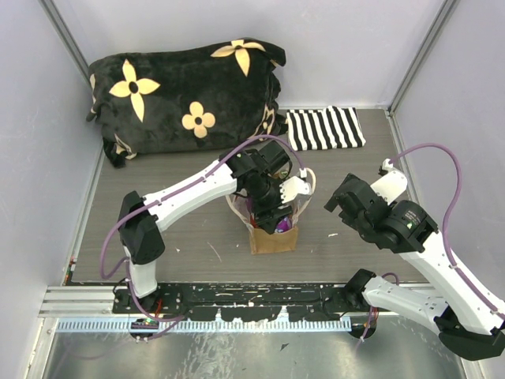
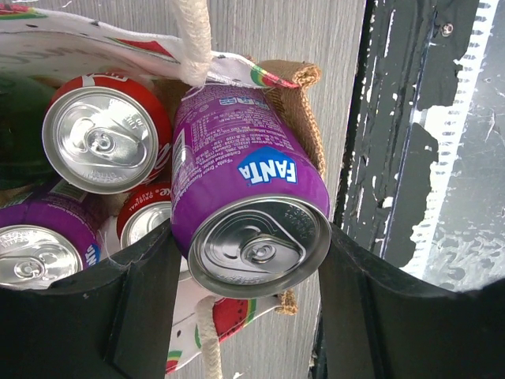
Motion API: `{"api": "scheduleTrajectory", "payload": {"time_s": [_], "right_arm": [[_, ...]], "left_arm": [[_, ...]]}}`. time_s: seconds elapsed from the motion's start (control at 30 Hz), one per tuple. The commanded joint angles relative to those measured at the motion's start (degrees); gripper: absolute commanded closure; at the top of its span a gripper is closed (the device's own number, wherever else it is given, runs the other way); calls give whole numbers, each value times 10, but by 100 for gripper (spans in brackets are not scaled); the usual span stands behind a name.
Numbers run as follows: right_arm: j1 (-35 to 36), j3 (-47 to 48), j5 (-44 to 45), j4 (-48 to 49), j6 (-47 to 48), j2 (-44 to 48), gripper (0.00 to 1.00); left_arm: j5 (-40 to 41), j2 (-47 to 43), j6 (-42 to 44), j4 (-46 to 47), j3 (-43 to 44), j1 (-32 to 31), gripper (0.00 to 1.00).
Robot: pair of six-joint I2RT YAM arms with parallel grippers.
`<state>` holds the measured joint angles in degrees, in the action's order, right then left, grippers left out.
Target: Place the beverage into the canvas bag
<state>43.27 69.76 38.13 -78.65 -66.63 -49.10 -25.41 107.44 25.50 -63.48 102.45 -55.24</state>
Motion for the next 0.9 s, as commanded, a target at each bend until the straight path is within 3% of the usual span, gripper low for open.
{"api": "scheduleTrajectory", "payload": {"time_s": [0.0,0.87], "right_arm": [[-2,7,22,-4,-18,10,0],[-2,-15,13,-9,-32,27,0]], "left_arm": [[-18,5,1,-6,28,-11,100],[-10,61,7,-47,45,-18,100]]}}
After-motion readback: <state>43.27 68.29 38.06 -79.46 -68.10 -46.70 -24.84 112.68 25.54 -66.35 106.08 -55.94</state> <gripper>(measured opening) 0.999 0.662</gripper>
